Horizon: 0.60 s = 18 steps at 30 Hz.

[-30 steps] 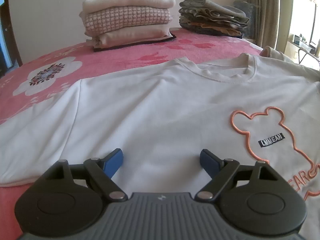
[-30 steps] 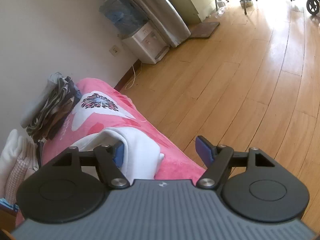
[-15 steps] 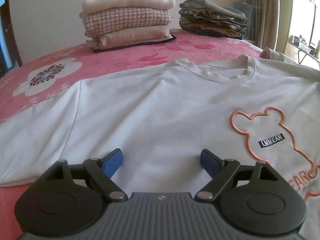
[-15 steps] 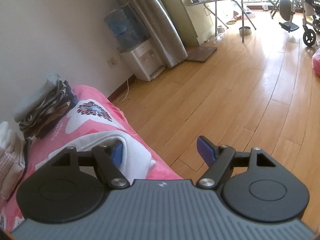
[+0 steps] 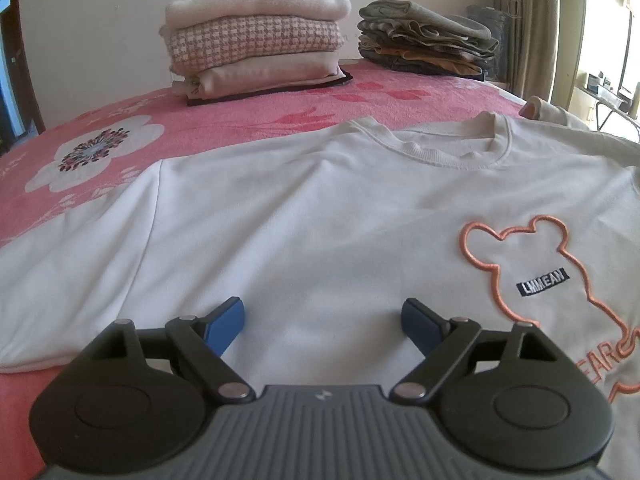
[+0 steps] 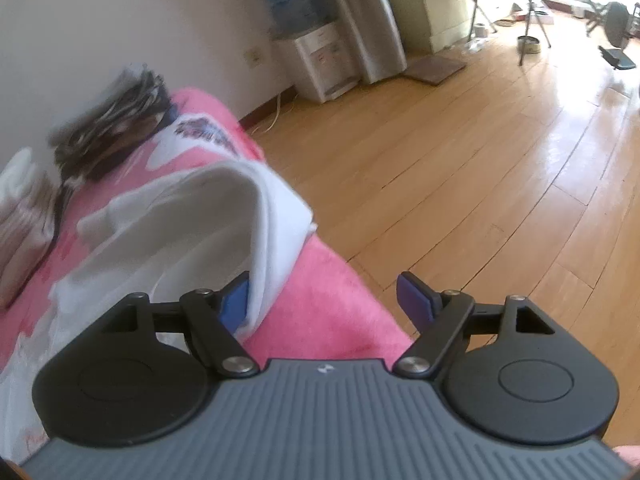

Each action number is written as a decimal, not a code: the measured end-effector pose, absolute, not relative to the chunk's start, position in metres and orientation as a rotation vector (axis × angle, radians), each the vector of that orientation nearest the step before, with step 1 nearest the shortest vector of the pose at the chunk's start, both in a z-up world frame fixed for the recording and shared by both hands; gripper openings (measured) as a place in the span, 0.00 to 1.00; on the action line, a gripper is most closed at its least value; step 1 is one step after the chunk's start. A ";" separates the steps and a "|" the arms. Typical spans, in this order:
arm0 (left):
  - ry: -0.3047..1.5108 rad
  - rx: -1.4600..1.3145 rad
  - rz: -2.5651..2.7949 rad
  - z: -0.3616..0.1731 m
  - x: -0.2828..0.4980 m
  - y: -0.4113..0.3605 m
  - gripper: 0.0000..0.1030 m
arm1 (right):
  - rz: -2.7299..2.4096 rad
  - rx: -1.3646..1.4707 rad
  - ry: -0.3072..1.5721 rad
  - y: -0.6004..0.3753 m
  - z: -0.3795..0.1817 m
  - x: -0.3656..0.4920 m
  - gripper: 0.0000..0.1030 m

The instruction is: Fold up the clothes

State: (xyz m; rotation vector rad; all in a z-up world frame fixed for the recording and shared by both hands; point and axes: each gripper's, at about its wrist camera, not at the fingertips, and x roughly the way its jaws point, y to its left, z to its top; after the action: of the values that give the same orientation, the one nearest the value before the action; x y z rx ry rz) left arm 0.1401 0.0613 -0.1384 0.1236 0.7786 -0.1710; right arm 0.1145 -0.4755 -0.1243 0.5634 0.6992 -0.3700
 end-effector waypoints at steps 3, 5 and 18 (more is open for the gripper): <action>0.776 0.122 -0.171 -0.139 0.140 0.061 0.85 | -0.320 0.517 0.721 -0.468 -0.113 0.110 0.75; 0.773 0.123 -0.171 -0.139 0.140 0.061 0.85 | -0.282 0.456 0.701 -0.457 -0.098 0.105 0.75; 0.767 0.119 -0.161 -0.141 0.143 0.058 0.87 | 0.263 0.082 0.517 -0.298 -0.051 0.198 0.79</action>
State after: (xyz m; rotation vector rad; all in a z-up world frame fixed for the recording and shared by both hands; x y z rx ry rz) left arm 0.1426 0.0585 -0.1411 0.1186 0.7668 -0.1609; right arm 0.1982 -0.2981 -0.0508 0.0821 0.5170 0.2632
